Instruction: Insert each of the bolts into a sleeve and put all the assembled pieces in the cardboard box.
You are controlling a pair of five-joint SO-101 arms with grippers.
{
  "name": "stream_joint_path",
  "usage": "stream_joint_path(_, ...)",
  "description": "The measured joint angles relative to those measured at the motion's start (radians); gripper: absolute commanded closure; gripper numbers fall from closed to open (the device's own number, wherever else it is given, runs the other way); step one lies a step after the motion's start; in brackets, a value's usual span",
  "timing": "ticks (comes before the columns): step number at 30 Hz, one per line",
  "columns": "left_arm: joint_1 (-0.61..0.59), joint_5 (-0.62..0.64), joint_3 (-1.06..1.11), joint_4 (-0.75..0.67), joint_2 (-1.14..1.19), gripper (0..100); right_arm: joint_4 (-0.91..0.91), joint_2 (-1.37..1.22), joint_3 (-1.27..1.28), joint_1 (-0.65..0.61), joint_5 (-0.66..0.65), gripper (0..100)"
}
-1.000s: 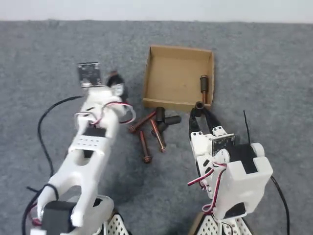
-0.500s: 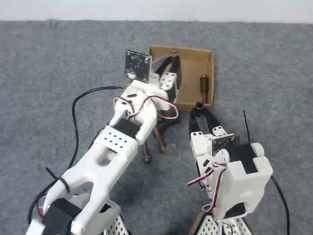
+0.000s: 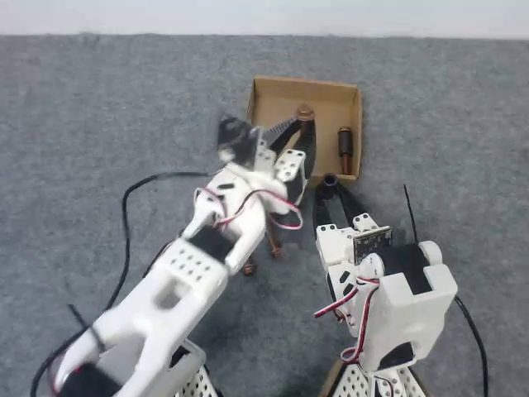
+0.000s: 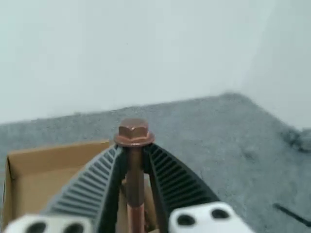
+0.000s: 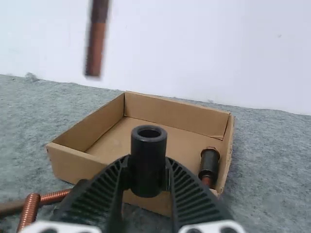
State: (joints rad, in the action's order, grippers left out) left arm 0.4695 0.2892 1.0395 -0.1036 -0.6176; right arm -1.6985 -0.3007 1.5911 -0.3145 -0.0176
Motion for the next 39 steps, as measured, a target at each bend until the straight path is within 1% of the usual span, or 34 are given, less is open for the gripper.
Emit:
stream_joint_path(4, 0.002, 0.000, 0.061, 0.000, -0.163, 99, 0.038, -0.020, -0.044, -0.044, 0.000, 99.2)
stream_joint_path(8, 0.002, 0.000, 0.075, 0.000, -0.183, 99, 0.021, -0.081, -0.049, -0.086, 0.000, 99.2)
stream_joint_path(11, 0.002, 0.000, 0.075, -0.031, -0.132, 99, -0.006, -0.110, -0.049, -0.092, 0.000, 99.2)
stream_joint_path(16, 0.002, 0.000, 0.075, -0.198, 0.058, 99, -0.009, -0.112, -0.049, -0.092, 0.000, 99.2)
stream_joint_path(19, 0.002, 0.000, 0.075, -0.267, 0.157, 99, -0.009, -0.112, -0.049, -0.092, 0.000, 99.2)
stream_joint_path(22, 0.002, 0.000, 0.075, -0.324, 0.206, 99, -0.009, -0.112, -0.049, -0.092, 0.000, 99.2)
stream_joint_path(27, 0.002, 0.000, 0.081, -0.341, 0.241, 99, -0.009, -0.112, -0.049, -0.092, 0.000, 99.2)
stream_joint_path(31, 0.026, 0.000, 0.129, -0.341, 0.242, 99, -0.029, -0.112, -0.049, -0.092, 0.000, 99.2)
stream_joint_path(39, 0.025, 0.000, 0.130, -0.341, 0.242, 99, -0.032, -0.112, -0.049, -0.092, 0.000, 99.2)
